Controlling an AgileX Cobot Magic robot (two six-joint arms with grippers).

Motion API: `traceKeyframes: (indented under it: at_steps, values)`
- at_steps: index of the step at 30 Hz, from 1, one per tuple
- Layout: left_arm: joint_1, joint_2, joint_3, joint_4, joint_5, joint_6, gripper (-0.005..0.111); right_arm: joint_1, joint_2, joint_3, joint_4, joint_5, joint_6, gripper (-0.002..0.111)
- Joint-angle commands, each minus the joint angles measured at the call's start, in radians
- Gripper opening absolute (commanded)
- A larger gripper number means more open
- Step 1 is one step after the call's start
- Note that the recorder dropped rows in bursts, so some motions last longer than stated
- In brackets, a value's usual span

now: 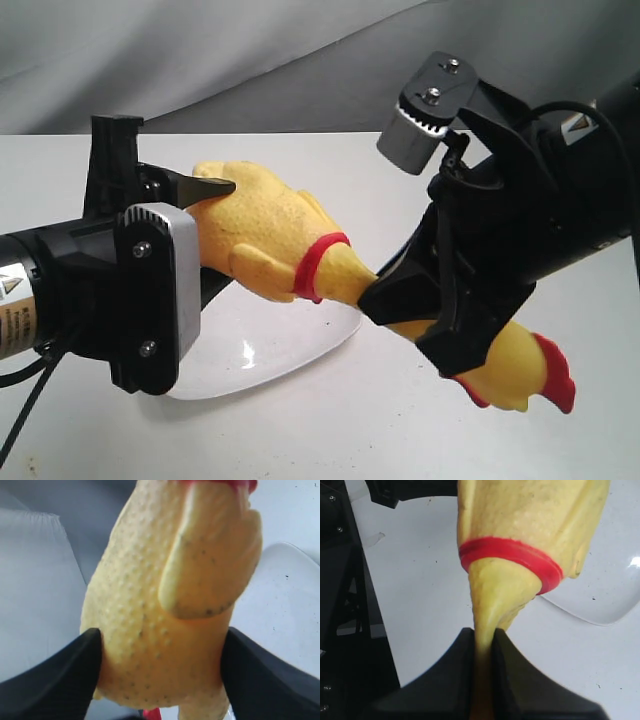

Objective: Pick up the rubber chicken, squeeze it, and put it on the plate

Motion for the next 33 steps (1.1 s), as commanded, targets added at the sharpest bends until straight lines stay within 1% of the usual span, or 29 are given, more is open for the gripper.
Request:
traceKeyframes:
  at_steps: [1, 11, 14, 16, 17, 18, 19, 20, 21, 22, 23, 24, 28, 31, 32, 33]
  values:
    - [-0.002, 0.003, -0.001, 0.000, -0.050, -0.010, 0.001, 0.000, -0.008, -0.001, 0.023, -0.012, -0.016, 0.000]
    - [-0.002, 0.003, -0.001, 0.000, -0.057, -0.010, 0.000, 0.000, -0.008, -0.001, 0.023, -0.012, -0.018, 0.000]
    - [-0.024, -0.034, -0.001, 0.000, -0.118, 0.019, 0.000, 0.000, -0.008, -0.001, 0.023, -0.012, -0.018, 0.000]
    - [-0.051, -0.079, -0.001, 0.000, -0.158, 0.018, 0.000, 0.000, -0.008, -0.001, 0.023, -0.019, -0.017, 0.000]
    - [-0.070, -0.102, -0.001, 0.000, -0.167, 0.011, 0.004, 0.000, -0.008, -0.001, 0.023, -0.024, -0.015, 0.000]
    - [-0.075, -0.106, -0.001, 0.000, -0.170, 0.011, 0.008, 0.000, -0.008, -0.001, 0.023, -0.024, -0.015, 0.000]
    - [-0.082, -0.112, -0.001, 0.000, -0.173, 0.011, 0.020, 0.000, -0.008, -0.001, 0.023, -0.024, -0.015, 0.000]
    - [-0.082, -0.112, -0.001, 0.000, -0.175, 0.011, 0.029, 0.000, -0.008, -0.001, 0.023, -0.024, -0.015, 0.000]
    - [-0.082, -0.105, -0.001, 0.000, -0.175, 0.009, 0.050, 0.000, -0.008, -0.001, 0.023, -0.024, -0.015, 0.000]
    - [-0.082, -0.095, -0.001, 0.000, -0.173, 0.007, 0.068, 0.000, -0.008, -0.001, 0.023, -0.024, -0.015, 0.000]
    - [-0.082, -0.084, -0.001, -0.019, -0.169, -0.003, 0.077, 0.000, -0.008, -0.001, 0.023, -0.026, -0.015, 0.000]
    - [-0.082, -0.068, -0.001, -0.030, -0.149, -0.005, 0.078, 0.000, -0.008, -0.001, 0.023, -0.026, -0.015, 0.000]
    - [-0.082, -0.035, -0.001, -0.014, -0.145, -0.007, 0.072, 0.000, -0.008, -0.001, 0.023, -0.026, -0.015, 0.000]
    - [-0.082, -0.035, -0.001, -0.014, -0.120, -0.007, 0.072, 0.000, -0.008, -0.001, 0.023, -0.026, -0.015, 0.000]
    - [-0.082, -0.035, -0.001, -0.016, -0.111, -0.009, 0.071, 0.000, -0.008, -0.001, 0.023, -0.026, -0.015, 0.000]
    - [-0.082, -0.035, -0.001, -0.016, -0.097, -0.012, 0.066, 0.000, -0.008, -0.001, 0.023, -0.026, -0.015, 0.000]
